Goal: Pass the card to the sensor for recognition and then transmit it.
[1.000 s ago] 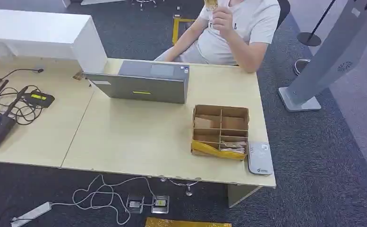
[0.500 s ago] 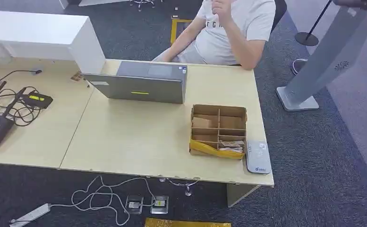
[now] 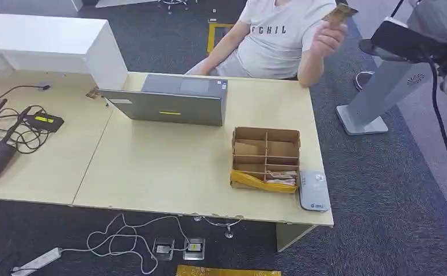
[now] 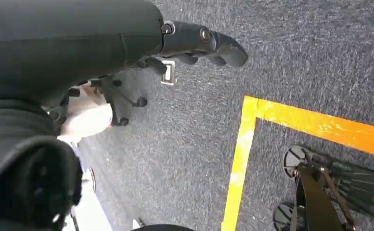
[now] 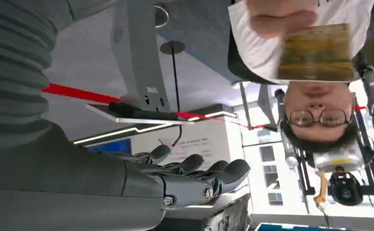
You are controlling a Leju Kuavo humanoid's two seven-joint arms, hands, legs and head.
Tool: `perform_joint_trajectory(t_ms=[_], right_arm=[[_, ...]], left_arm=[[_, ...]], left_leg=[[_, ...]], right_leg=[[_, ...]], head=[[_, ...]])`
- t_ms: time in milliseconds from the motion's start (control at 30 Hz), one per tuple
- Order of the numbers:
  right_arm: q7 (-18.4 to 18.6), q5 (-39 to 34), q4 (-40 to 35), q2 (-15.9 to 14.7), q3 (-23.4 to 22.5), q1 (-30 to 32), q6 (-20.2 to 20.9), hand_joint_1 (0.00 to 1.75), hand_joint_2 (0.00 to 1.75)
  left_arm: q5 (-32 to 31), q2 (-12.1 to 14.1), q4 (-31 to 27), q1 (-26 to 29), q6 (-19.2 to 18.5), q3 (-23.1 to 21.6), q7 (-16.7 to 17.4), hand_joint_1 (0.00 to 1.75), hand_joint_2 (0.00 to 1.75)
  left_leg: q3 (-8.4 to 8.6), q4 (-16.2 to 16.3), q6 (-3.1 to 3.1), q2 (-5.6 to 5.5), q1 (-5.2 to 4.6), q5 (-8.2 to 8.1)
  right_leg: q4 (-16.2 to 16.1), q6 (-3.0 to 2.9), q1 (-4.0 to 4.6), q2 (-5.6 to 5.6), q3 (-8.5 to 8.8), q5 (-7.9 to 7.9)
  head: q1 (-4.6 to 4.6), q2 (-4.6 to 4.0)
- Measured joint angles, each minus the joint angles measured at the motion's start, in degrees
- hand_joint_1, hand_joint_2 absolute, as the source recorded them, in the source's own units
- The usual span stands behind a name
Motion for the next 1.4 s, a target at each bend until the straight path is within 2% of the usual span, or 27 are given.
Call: perform_joint_trajectory(t_ms=[367,600,633,967,1133,1400], right_arm=[[0.96,0.90,0.17,-1.25,0.26,7.50,0.63,0.00,1.75],[1.11,0.90,0.17,-1.77,0.07,10.23,1.05,0.00,1.75],[1.14,0.90,0.17,-1.77,-0.07,10.55,1.14,1.75,1.75],[1.92,0.90,0.00,-2.27,-0.85,12.30,1.31,1.75,1.75],[3.58,0.61,-1.49,-4.83,-2.14,14.11,1.84,1.75,1.75],[5.22,1.31,-3.41,-8.46,-4.55,16.07,2.19,1.75,1.75]], left_arm=[[-1.25,0.55,0.00,-0.01,-1.46,-0.13,-0.02,0.00,0.00],[-1.33,0.96,0.00,-0.04,-1.62,-0.79,0.09,0.00,0.00],[-1.33,0.96,0.00,-0.04,-1.57,-1.03,0.09,0.00,0.00],[-2.43,1.42,0.00,-0.06,-2.54,-1.60,-1.23,0.00,0.00],[-3.41,2.08,0.00,-0.06,-4.28,-2.51,-2.45,0.00,0.00],[-4.07,2.84,0.00,-0.07,-4.96,-3.32,-3.17,0.00,0.00]], left_leg=[[-0.01,0.00,0.00,0.01,0.00,0.00],[-0.01,0.00,0.00,0.04,0.00,0.00],[-0.01,0.00,0.00,0.04,0.00,0.00],[-0.01,0.00,0.00,0.03,0.00,0.00],[-0.02,0.00,0.00,0.01,-0.01,-0.01],[-0.02,0.00,0.04,0.03,-0.02,-0.03]], right_leg=[[0.00,0.00,0.00,-0.01,0.00,0.00],[0.01,0.00,0.00,0.02,0.00,0.00],[0.01,0.00,0.00,0.02,0.00,0.00],[0.00,0.00,0.00,0.00,-0.01,0.00],[0.00,0.00,-0.01,0.00,0.00,0.00],[0.00,0.00,-0.02,0.02,-0.01,0.00]], head=[[0.04,0.00],[0.00,0.00],[0.00,0.00],[0.00,0.00],[0.00,0.00],[0.00,0.00]])
